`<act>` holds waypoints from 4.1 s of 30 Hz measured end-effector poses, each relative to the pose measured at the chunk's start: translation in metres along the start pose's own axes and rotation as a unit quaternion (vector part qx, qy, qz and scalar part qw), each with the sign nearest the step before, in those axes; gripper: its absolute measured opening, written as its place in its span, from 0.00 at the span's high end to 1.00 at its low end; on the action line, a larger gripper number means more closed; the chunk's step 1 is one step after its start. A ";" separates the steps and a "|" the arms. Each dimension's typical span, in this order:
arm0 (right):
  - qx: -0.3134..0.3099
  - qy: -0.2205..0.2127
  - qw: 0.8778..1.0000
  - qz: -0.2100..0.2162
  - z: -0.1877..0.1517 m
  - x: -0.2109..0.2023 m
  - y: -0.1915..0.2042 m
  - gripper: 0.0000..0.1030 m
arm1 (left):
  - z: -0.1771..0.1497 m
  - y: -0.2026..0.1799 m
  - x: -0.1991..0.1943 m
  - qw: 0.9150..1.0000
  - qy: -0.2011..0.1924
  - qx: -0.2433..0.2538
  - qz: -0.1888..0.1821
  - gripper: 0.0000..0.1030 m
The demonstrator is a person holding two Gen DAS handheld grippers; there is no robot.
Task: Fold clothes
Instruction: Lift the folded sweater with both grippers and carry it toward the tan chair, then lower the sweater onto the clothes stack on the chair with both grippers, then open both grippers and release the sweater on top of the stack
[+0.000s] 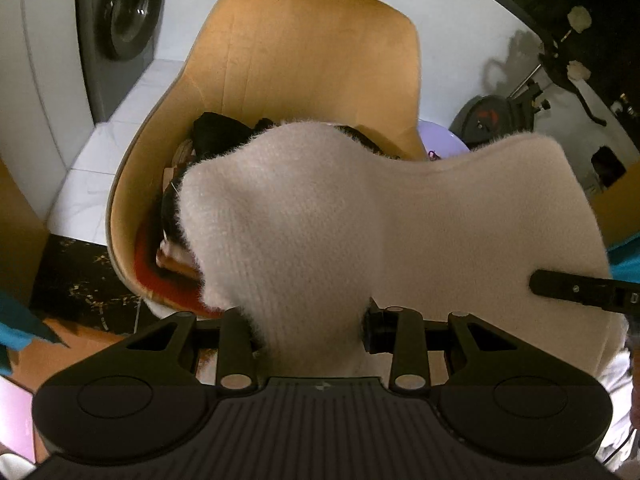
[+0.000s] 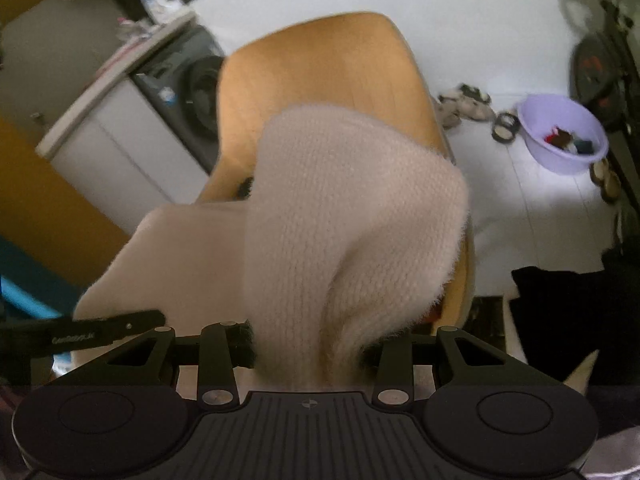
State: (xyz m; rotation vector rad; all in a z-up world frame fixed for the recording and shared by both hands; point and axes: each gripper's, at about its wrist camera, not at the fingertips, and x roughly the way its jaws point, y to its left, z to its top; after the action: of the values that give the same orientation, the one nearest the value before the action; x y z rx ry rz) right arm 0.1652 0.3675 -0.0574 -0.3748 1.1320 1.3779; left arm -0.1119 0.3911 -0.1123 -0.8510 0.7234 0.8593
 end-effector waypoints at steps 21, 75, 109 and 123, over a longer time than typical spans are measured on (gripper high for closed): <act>0.058 0.057 0.996 -0.032 0.158 0.210 0.002 0.65 | 0.183 0.099 0.147 0.995 0.073 0.061 0.003 0.64; 0.311 0.006 0.933 -0.181 0.022 0.201 -0.104 0.64 | 0.093 0.081 0.183 0.974 0.166 0.135 0.074 0.25; -0.054 0.058 0.983 -0.164 0.123 0.320 -0.026 0.26 | 0.123 0.113 0.165 0.989 0.117 0.040 0.087 0.20; -0.076 0.086 0.975 -0.191 0.055 0.304 -0.029 0.07 | 0.090 0.099 0.198 0.981 0.141 0.080 0.109 0.00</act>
State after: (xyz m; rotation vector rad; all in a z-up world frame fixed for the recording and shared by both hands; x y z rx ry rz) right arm 0.1538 0.5780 -0.2852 -0.7932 1.0318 1.1075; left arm -0.0873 0.5738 -0.2639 -0.7665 1.1359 0.8698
